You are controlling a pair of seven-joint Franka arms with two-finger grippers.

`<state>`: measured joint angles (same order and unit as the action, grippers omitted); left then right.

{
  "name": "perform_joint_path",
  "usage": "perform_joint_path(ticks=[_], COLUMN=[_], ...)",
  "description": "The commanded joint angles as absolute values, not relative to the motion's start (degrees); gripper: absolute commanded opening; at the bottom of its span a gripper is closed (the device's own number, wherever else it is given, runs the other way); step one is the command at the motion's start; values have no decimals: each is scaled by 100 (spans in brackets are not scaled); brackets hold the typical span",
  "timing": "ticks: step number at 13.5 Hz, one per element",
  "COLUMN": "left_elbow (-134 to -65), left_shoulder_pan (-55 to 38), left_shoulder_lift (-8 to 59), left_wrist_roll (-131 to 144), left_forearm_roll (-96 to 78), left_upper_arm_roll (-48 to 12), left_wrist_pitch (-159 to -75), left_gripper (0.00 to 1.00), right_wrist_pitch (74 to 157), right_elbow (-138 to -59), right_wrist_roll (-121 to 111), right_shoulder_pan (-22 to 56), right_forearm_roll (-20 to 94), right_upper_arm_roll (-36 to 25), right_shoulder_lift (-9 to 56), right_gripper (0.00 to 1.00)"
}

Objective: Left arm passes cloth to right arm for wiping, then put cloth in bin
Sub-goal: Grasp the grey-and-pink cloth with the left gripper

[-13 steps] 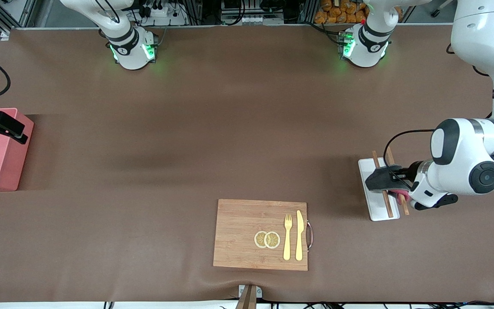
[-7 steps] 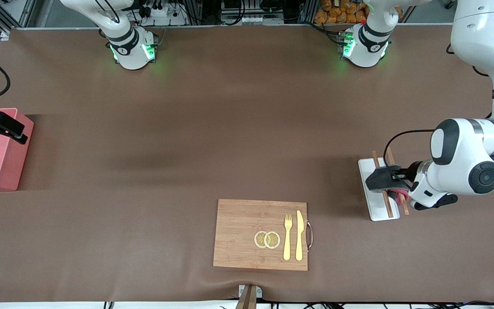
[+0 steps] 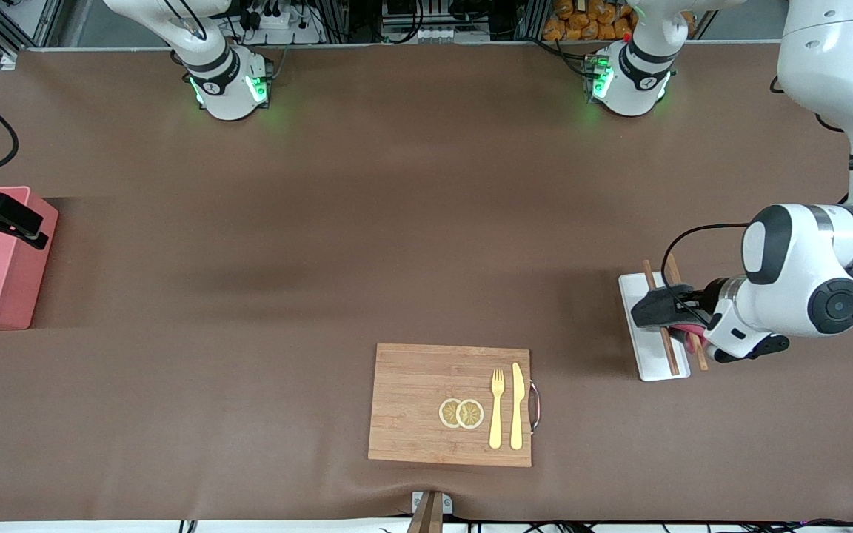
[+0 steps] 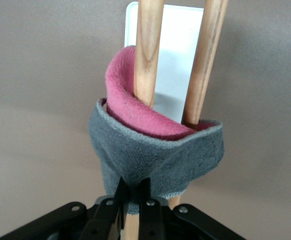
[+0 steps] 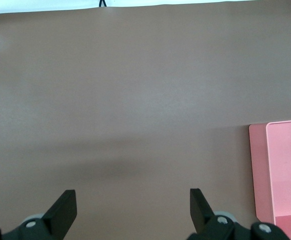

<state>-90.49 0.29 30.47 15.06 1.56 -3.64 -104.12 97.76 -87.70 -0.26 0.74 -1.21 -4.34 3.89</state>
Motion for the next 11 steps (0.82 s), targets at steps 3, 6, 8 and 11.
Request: perform_joint_path(ticks=[3,6,8,11], left_elbow=[-8974,-8965,-8965,-8965], left_shoulder_pan=[35,26,-35,-9], left_shoulder_lift=[3085,2997,2787,2479], left_wrist_roll=[1521,1521,1512,1547], left_forearm_roll=[184,185,185,167], left_upper_arm_roll=[-360,-369,-430,-641], left_wrist_pitch=[-10441,-10389,-10328,-10178], left_gripper=[0,0,0,0], right_wrist_pitch=[9721,9703,9598,9580], right_elbow=[-8719,-8719,-8719,-8684], right_wrist_roll=[9,-9,-61,419], right_shoulder_pan=[35,79,70,88], right_forearm_roll=[-149,-193,-193,-141], right_upper_arm_roll=[-378,-369,-369,-352], right_shoulder_lift=[527,571,598,598], right_gripper=[100,100,100,100])
